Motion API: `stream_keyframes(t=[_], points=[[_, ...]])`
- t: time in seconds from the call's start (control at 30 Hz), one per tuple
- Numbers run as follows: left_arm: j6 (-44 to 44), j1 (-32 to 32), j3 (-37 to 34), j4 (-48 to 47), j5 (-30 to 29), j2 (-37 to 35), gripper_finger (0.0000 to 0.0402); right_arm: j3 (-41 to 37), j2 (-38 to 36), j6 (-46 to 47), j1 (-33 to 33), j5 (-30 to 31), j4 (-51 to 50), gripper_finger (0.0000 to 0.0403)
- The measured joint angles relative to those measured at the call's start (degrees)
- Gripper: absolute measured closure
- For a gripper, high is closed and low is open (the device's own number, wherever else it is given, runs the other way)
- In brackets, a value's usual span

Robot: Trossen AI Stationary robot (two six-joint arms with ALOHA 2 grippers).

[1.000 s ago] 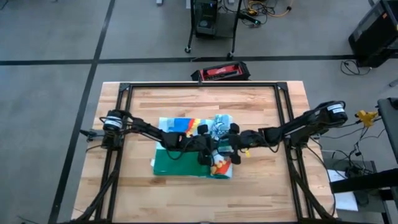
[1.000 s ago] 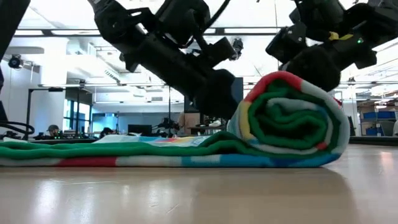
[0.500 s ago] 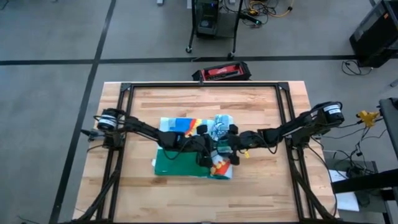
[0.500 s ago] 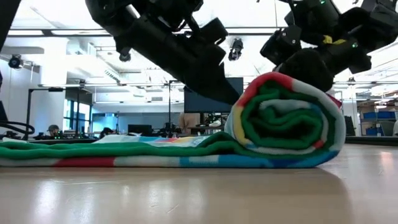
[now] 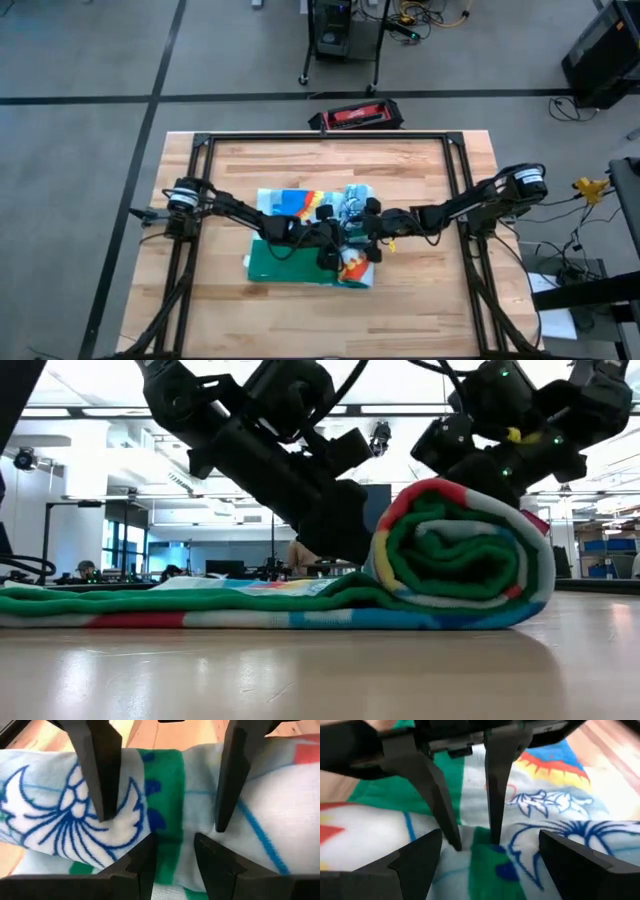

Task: Roll towel
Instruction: Roll the green towel

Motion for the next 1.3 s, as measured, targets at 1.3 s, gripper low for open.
stream_keyframes(t=[1.3], points=[[-2.92,3.93,-11.98,-5.53,-7.75,-5.94,0.0283,-0.07,2.51,-0.87,-0.28,-10.53,1.31,0.0087]])
